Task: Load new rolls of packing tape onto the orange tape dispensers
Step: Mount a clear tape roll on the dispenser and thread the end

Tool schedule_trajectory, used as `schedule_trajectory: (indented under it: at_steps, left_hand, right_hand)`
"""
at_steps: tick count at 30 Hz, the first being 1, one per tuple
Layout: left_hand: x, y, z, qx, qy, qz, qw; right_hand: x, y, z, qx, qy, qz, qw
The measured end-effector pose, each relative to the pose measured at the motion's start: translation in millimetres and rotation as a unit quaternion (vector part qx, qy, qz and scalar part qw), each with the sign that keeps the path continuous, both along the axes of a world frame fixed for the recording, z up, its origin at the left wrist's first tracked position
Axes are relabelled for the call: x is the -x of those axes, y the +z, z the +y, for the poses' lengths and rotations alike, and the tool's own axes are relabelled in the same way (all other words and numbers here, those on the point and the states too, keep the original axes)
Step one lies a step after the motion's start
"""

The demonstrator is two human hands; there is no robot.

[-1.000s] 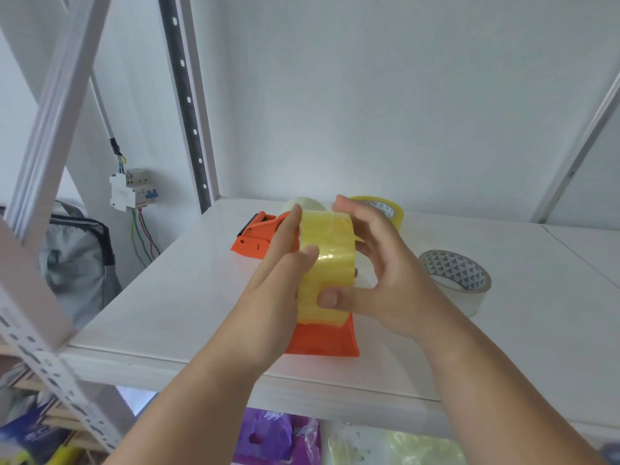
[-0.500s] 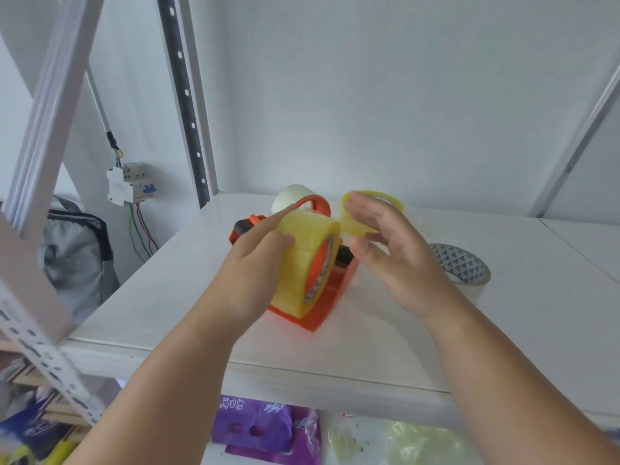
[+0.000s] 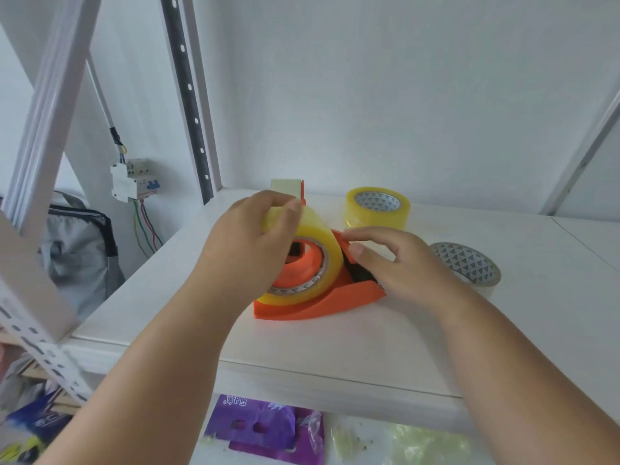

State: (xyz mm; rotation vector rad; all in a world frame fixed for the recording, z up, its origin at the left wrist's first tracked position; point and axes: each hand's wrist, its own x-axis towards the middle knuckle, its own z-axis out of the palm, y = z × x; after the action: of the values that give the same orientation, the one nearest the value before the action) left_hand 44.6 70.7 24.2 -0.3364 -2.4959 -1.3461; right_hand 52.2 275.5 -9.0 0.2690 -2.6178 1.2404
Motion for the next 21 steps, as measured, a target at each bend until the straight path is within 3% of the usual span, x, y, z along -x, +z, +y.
schedule_trajectory:
  at_steps: [2,4,11,21]
  left_hand:
    - [0.4,-4.4,3.3,0.073,0.001,0.013,0.997]
    - [2.1,-7.9,5.0,0.084,0.014,0.029,0.996]
    - [11.8,-15.6,-6.0,0.006,-0.007,0.013,1.0]
    - [13.6,-27.5,-6.1,-0.148,-0.03,-0.039,0.988]
  right_hand:
    - [-0.4,-3.0,0.7,-0.013,0.011,-0.012,1.0]
    - [-1.9,-3.1,2.2,-0.014,0.019,-0.013,1.0]
    - [-3.1,-2.3,9.2,0.043,0.04,-0.04,0.997]
    - [-2.3,-4.3,13.3,0.041,0.036,-0.069,0.996]
